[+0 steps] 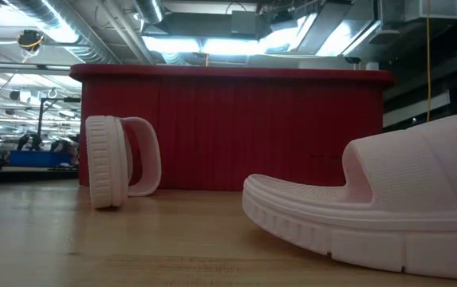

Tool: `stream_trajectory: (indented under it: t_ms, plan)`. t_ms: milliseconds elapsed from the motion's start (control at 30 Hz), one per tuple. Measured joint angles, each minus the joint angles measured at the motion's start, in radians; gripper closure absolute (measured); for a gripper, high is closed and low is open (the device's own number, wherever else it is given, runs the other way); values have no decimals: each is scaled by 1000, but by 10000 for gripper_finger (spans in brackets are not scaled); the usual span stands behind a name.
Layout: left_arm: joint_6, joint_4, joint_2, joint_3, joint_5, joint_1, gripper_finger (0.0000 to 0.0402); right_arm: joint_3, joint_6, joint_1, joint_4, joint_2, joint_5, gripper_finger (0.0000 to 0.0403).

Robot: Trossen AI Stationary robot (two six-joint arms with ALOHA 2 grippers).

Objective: Pick and place slides into bin
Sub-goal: Put the right black slide into the red bin

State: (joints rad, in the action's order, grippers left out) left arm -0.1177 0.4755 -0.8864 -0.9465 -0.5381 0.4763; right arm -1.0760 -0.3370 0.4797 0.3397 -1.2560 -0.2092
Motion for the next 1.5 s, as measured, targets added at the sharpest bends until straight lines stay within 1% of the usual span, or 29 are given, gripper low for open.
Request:
stream_trajectory:
  t_ms: [400,533,633,767,833,933,1000,1033,1100,1167,1233,1300,1400,1500]
  plan:
    - [2,-9,0,0,-1,-1,399,0,8,-49,31,0,-2,389]
    - [53,-9,0,0,-2,-1,400,-3,82,-48,39,0,-1,389]
    - [64,-9,0,0,-31,-1,397,-31,157,-61,81,0,-5,389]
    - [63,-9,0,0,-83,-1,397,-96,187,-97,163,0,-11,389]
    - [62,-12,0,0,-115,-1,400,-136,190,-113,224,0,-12,389]
    - [53,-54,0,0,-168,-1,400,-194,227,-127,361,0,-11,389]
    - [53,-83,0,0,-171,-1,399,-221,268,-136,407,0,-13,391]
    - [53,-92,0,0,-166,-1,399,-228,283,-139,404,1,-26,394]
    - [53,-98,0,0,-136,-1,400,-238,288,-141,383,1,-88,397]
    - [59,-98,2,0,-69,0,400,-252,240,-141,340,-8,-165,397]
    - [102,-98,8,0,8,0,400,-272,168,-132,328,-25,-221,396]
    - [139,-97,16,0,45,0,399,-299,109,-114,330,-58,-268,398]
    - [137,-79,40,0,70,0,400,-361,79,-87,333,-140,-294,399]
    - [107,-28,69,0,118,0,401,-463,79,-69,342,-250,-299,399]
